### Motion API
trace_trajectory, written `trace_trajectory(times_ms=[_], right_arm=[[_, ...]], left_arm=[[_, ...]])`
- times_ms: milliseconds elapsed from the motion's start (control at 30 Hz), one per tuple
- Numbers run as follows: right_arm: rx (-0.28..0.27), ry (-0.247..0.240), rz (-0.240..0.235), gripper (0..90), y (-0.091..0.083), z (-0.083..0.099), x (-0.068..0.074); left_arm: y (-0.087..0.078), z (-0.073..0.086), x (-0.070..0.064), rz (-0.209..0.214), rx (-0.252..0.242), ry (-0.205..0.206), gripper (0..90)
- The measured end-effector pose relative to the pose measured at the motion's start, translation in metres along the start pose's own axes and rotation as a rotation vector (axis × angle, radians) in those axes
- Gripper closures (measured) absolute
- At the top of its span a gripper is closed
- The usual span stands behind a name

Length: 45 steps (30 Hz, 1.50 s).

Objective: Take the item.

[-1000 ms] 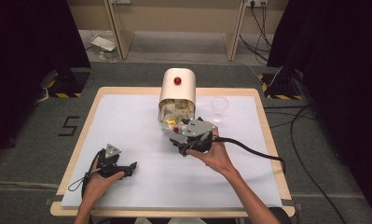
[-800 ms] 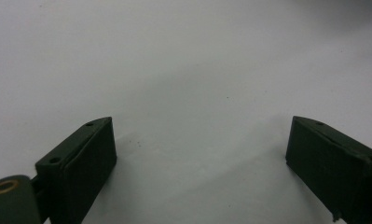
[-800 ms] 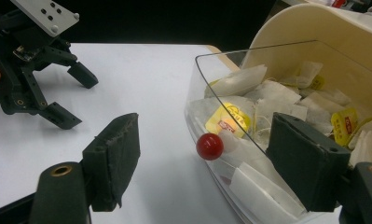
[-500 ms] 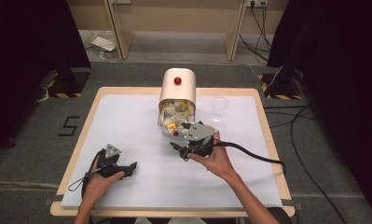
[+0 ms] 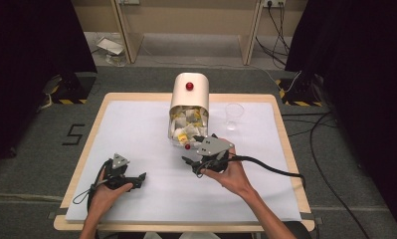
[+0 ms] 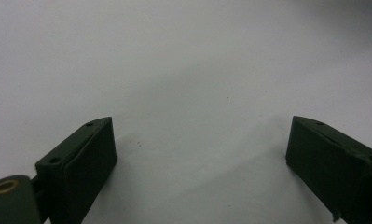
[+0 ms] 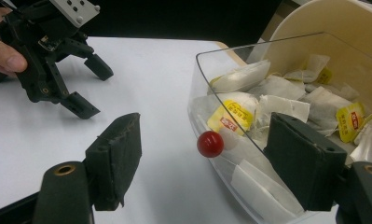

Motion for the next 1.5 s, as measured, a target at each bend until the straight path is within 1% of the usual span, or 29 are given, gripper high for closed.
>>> trace_trajectory(times_ms=[233, 333, 400, 467, 533, 567, 633, 700, 733, 800, 867, 967, 1000, 1067, 1133, 1233, 1367, 1433, 1500], right_arm=[[0.0, -0.002, -0.01, 27.5, -0.001, 0.0, 0.001], [0.001, 0.008, -0.016, 28.0, -0.001, -0.001, 0.0], [-0.01, 0.034, -0.024, 28.8, -0.002, -0.003, -0.002], [-0.038, 0.064, -0.023, 28.8, -0.005, -0.008, -0.006], [-0.06, 0.076, -0.011, 29.8, -0.008, -0.011, -0.012], [-0.068, 0.077, -0.003, 31.9, -0.009, -0.013, -0.015], [-0.072, 0.073, 0.016, 34.6, -0.01, -0.016, -0.022], [-0.07, 0.081, 0.033, 37.5, -0.01, -0.018, -0.029], [-0.067, 0.097, 0.042, 38.5, -0.009, -0.019, -0.034], [-0.056, 0.105, 0.054, 39.3, -0.006, -0.02, -0.04], [-0.05, 0.122, 0.057, 40.1, 0.0, -0.023, -0.045], [-0.023, 0.144, 0.049, 40.8, 0.009, -0.026, -0.049], [-0.009, 0.156, 0.038, 40.8, 0.012, -0.026, -0.05], [0.01, 0.173, 0.038, 40.8, 0.019, -0.025, -0.053], [0.021, 0.199, 0.028, 40.8, 0.026, -0.024, -0.056], [0.04, 0.208, 0.032, 40.8, 0.035, -0.025, -0.06], [0.063, 0.234, 0.031, 41.9, 0.044, -0.024, -0.062], [0.079, 0.217, 0.05, 44.3, 0.047, -0.021, -0.063], [0.092, 0.217, 0.048, 46.9, 0.048, -0.02, -0.062]], left_arm=[[0.0, 0.0, 0.0, 0.0, 0.0, 0.0, 7.5], [0.0, 0.0, 0.0, 0.0, 0.0, 0.0, 7.5], [0.0, 0.0, 0.0, 0.0, 0.0, 0.0, 7.5], [0.0, 0.0, 0.0, 0.0, 0.0, 0.0, 7.5], [0.0, 0.0, 0.0, 0.0, 0.0, 0.0, 7.5], [0.0, 0.0, 0.0, 0.0, 0.0, 0.0, 7.5], [0.0, 0.0, 0.0, 0.0, 0.0, 0.0, 7.5], [0.0, 0.0, 0.0, -0.001, 0.001, 0.001, 7.4], [0.0, 0.0, 0.0, -0.001, 0.001, 0.001, 7.4], [0.0, 0.0, 0.0, -0.001, 0.001, 0.001, 7.4], [0.0, 0.0, 0.0, -0.001, 0.001, 0.001, 7.4], [0.0, 0.0, 0.0, -0.001, 0.001, 0.001, 7.4], [0.0, 0.0, 0.0, -0.001, 0.001, 0.001, 7.4], [0.0, 0.0, 0.0, -0.001, 0.001, 0.001, 7.4], [0.0, 0.0, 0.0, -0.001, 0.001, 0.0, 7.4], [0.0, 0.0, 0.0, 0.0, 0.0, 0.0, 7.5], [0.0, 0.0, 0.0, 0.0, 0.0, 0.0, 7.5], [0.0, 0.0, 0.0, -0.001, 0.001, 0.001, 7.4], [0.0, 0.0, 0.0, -0.001, 0.001, 0.0, 7.4]])
Point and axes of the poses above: each handheld gripper's, and its own axes: y roughly forward along the jaws, z roughly out of its underside, x roughly to its left, the point moved 3 cm from there along y, roughly forward along the jaws, and after that the axes turned 4 degrees about -x, right-handed, at the moved point
